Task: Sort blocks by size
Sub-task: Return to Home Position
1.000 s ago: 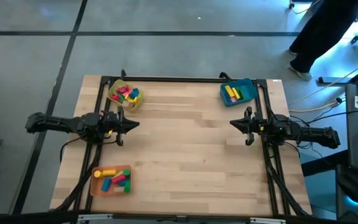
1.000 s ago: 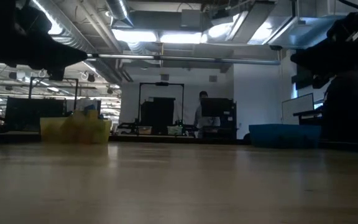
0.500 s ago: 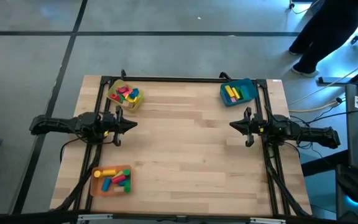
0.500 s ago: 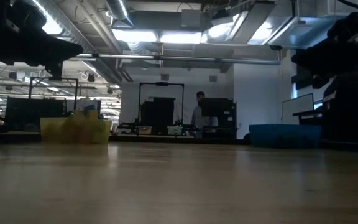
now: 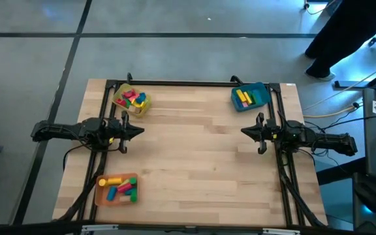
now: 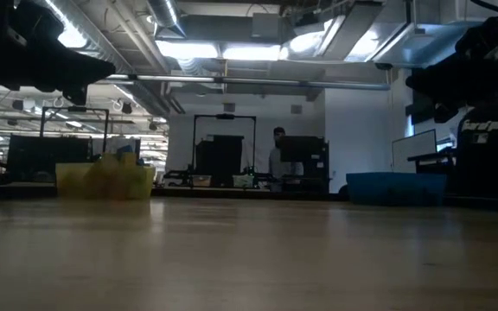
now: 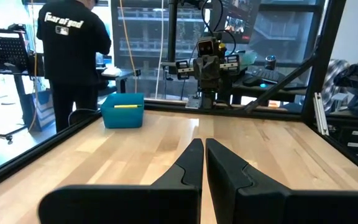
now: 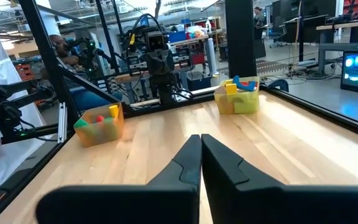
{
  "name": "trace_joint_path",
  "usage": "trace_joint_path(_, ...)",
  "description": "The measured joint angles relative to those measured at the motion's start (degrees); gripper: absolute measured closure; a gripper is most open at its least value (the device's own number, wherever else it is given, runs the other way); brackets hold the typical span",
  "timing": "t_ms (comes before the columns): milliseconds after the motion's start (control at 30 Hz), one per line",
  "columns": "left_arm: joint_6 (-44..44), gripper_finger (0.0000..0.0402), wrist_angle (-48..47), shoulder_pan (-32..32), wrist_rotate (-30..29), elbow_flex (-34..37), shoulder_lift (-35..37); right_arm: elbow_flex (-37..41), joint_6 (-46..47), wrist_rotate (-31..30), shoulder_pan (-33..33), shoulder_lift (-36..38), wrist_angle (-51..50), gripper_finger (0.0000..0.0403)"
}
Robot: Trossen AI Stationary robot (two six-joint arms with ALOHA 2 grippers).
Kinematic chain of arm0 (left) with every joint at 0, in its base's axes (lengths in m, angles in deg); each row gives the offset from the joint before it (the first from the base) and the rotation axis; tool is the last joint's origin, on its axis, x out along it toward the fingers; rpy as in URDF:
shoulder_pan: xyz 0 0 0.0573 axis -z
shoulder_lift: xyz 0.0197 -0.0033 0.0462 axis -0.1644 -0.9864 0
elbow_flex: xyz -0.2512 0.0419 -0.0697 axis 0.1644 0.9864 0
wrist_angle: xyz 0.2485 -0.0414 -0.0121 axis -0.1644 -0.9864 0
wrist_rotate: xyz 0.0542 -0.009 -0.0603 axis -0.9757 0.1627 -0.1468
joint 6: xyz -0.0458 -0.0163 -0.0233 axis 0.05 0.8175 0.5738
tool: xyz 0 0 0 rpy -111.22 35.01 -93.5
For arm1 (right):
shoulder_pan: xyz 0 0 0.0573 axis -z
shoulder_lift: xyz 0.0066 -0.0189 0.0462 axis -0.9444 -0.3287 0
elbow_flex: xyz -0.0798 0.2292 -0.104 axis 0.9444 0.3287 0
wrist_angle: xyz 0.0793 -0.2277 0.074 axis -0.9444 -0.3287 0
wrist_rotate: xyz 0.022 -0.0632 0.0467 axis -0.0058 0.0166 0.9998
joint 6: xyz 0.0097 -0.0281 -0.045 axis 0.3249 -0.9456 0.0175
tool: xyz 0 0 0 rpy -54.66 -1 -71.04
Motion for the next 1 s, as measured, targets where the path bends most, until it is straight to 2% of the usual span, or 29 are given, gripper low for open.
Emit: trace_joint_path(1000, -0.4, 0.0396, 0.0, 0.0, 0.0, 0.0, 0.0, 0.0, 0.2, 0.0, 0.0, 0.0, 1.1, 0.0388)
